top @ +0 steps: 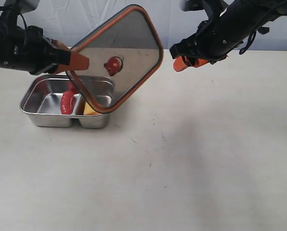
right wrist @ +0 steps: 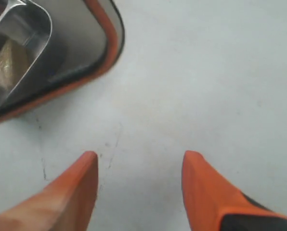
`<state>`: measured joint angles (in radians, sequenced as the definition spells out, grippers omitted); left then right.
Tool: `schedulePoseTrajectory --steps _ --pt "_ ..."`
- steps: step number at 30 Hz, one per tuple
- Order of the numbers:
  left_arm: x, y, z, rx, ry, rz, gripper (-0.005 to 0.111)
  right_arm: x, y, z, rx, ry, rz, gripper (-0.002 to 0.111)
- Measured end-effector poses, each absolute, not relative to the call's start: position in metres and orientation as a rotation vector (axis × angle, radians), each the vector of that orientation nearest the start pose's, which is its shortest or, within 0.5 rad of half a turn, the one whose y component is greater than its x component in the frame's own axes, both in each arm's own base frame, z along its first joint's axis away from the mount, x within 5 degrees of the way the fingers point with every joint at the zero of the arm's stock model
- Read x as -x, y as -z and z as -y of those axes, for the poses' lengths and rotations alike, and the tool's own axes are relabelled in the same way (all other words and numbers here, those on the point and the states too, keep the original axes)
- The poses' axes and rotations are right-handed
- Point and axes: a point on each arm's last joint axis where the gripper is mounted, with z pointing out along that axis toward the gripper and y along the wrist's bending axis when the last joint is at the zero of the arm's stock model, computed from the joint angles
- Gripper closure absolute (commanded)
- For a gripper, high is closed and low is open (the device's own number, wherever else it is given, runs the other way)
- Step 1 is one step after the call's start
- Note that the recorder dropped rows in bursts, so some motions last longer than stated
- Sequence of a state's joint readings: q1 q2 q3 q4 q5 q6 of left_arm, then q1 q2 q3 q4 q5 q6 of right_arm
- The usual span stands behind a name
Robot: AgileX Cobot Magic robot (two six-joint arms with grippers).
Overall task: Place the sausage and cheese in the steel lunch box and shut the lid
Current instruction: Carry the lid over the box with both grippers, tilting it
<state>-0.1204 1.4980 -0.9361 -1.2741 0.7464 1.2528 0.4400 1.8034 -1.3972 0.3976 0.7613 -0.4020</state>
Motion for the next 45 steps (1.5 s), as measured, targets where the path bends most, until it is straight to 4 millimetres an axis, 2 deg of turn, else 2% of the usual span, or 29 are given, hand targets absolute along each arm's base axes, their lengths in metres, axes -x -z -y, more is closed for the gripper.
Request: schedulePoseTrajectory --steps 9,14,20,26,33,40,45 --pt "-0.315 -0.273 0.074 -0.857 0.243 -2.022 0.106 -0.349 -0.258 -0.178 0.702 -0.442 -2.531 0.056" --pt "-0.318 -0.271 0.066 -1.022 0.023 -1.963 0.106 -0.351 -0.258 -0.177 0.594 -0.459 -2.549 0.056" --pt "-0.318 -0.268 0.062 -1.169 -0.099 -1.930 0.106 -0.353 -0.260 -0.177 0.498 -0.479 -2.550 0.056" --pt "-0.320 -0.268 0.056 -1.258 -0.243 -1.882 0.106 -0.353 -0.260 -0.177 0.477 -0.485 -2.555 0.056" --pt "-0.322 -0.268 0.049 -1.441 -0.438 -1.790 0.106 -0.354 -0.260 -0.177 0.466 -0.485 -2.543 0.056" --pt "-0.322 -0.271 0.048 -1.445 -0.467 -1.769 0.106 -0.357 -0.262 -0.178 0.440 -0.486 -2.512 0.056" --pt "-0.313 -0.277 0.052 -1.434 -0.419 -1.775 0.107 -0.369 -0.259 -0.166 0.319 -0.512 -2.496 0.057"
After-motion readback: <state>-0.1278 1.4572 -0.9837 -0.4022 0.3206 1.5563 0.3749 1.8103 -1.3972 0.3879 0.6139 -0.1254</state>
